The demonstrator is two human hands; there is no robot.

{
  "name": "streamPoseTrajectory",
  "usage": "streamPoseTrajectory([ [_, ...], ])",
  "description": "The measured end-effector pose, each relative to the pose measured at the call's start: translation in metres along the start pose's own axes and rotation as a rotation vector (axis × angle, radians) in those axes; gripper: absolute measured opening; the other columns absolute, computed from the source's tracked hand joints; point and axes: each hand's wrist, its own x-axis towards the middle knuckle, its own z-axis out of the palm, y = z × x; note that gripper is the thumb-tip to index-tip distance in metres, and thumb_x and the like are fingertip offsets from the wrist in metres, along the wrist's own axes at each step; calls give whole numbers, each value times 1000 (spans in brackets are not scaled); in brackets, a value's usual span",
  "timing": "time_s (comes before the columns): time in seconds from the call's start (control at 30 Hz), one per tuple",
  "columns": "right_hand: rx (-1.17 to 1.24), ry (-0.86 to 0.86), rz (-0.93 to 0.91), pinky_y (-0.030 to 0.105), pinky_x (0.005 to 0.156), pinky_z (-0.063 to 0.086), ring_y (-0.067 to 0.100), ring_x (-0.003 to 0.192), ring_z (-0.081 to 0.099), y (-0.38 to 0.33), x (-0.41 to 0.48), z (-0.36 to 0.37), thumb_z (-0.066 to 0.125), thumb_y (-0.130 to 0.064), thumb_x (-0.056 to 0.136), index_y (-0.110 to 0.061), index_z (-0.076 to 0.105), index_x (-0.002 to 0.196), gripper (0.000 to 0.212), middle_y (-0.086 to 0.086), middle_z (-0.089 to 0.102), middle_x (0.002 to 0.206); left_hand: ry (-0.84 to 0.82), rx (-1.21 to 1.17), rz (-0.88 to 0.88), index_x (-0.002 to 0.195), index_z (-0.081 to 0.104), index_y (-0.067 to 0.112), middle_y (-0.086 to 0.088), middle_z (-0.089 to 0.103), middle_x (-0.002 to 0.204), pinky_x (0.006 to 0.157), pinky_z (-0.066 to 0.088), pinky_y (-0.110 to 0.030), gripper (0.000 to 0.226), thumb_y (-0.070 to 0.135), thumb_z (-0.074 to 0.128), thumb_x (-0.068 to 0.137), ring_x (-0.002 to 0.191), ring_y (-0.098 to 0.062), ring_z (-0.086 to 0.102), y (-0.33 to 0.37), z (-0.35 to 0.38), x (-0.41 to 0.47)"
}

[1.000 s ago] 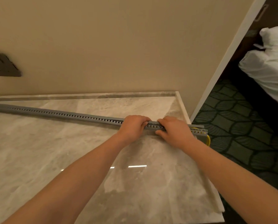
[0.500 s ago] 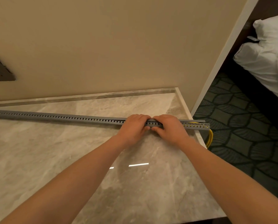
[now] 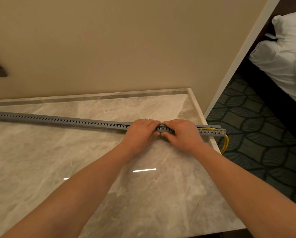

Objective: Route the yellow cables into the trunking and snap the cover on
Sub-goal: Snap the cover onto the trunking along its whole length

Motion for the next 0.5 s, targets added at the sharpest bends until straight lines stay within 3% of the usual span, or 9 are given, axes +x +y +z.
streamPoseTrajectory([
  [0.5,-8,42,-5,31,61,45,20,75,64,7,7,6,52,-47,86,-24,68,100,31,-4,69,81,1,-63,-29,113,65,15,1,72,98,72,48,-35,39,40,44,92,81,-21,66,-6,-1,8],
])
